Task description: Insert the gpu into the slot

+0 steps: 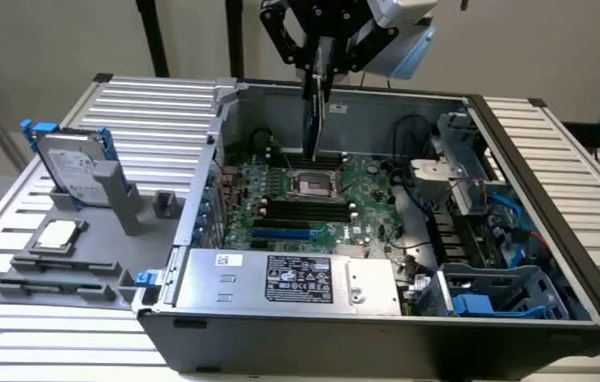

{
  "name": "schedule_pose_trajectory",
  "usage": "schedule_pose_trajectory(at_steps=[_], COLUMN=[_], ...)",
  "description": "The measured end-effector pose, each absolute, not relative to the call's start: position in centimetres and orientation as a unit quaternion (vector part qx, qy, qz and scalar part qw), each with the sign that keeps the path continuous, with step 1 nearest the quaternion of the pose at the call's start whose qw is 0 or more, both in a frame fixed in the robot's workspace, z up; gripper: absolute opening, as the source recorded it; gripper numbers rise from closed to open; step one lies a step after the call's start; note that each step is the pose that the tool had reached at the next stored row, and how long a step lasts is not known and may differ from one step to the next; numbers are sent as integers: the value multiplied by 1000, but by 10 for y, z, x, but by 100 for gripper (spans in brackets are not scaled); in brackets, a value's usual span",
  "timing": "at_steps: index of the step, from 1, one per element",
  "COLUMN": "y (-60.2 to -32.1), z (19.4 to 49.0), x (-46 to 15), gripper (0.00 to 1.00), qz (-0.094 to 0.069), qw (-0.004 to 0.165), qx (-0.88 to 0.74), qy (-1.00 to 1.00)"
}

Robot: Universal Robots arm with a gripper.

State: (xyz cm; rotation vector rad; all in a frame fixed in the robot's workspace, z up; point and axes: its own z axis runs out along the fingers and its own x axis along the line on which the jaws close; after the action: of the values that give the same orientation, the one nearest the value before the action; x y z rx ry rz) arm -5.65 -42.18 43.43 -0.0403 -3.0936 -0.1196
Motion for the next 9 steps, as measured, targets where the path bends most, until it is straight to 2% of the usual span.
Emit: schedule_pose_trajectory(at_steps=[9], y=[-422], z=[434], x=[-56], gripper=[26], qz=[-39], qw=[24], qx=[-13], qy=[-999])
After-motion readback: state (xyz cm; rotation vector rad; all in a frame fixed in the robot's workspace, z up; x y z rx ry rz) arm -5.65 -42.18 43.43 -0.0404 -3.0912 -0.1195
